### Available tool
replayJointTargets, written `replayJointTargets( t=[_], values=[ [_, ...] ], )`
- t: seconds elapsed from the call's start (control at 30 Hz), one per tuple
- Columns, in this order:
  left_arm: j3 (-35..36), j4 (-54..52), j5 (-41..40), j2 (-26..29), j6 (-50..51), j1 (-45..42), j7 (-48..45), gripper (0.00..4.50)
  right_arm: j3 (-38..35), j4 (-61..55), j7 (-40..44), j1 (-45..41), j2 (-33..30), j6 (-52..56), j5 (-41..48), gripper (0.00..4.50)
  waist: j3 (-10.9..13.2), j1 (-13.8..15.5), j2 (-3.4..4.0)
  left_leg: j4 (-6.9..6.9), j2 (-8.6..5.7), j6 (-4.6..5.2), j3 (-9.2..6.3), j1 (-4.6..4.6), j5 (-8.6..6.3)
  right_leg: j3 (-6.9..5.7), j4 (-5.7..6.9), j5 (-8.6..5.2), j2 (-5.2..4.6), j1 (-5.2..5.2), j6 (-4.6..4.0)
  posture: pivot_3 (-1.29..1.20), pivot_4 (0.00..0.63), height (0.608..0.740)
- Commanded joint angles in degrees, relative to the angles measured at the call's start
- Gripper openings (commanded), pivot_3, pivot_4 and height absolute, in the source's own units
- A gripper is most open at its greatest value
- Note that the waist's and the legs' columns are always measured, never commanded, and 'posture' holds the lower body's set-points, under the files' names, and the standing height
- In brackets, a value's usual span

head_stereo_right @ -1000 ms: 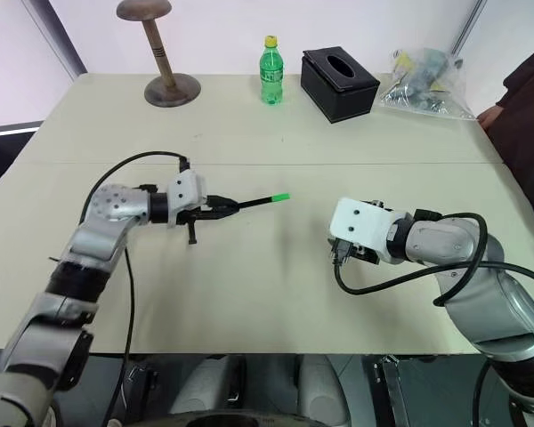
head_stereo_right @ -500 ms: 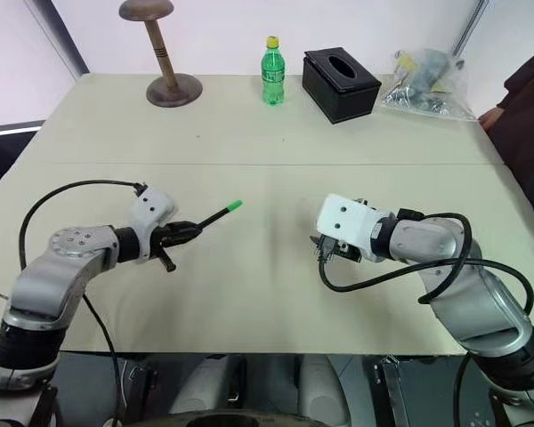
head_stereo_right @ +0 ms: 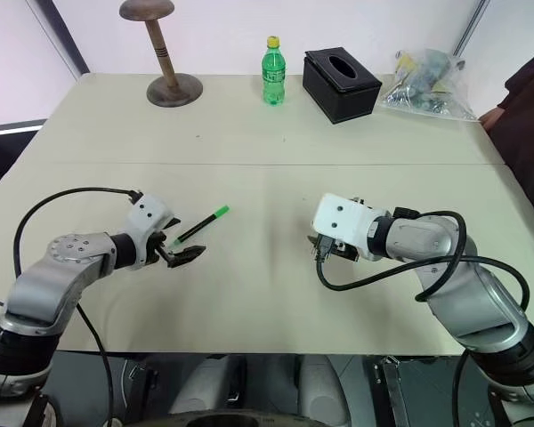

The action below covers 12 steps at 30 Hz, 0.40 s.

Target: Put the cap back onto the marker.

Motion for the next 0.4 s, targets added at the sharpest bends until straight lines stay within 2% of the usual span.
replayJointTargets(
  t=[0.03, 0.4],
  values=[
    [2.8, -4.7, -1.1, -1.1, -4.2, 2.8, 1.6, 4.48, 0.2, 0.0, 0.4, -1.9, 0.0, -1.8, 0.6, 3.18, 0.0, -0.1, 0.0, 0.0, 0.0, 0.0, 0.0, 0.0, 0.0, 0.0, -0.02, 0.0, -0.01, 0.0, 0.0, 0.0, 0.15, 0.74],
    [9.9, -9.5, -3.4, 2.7, -10.0, 15.4, 0.4, 4.48, 3.7, 4.1, 3.7, -6.4, 1.9, -6.5, 1.9, 3.18, 0.0, 0.0, 0.01, -0.06, -0.05, 0.0, 0.01, -0.01, -0.01, -0.05, -0.16, 0.01, -0.29, 0.02, -0.01, 0.0, 0.15, 0.74]
  ],
)
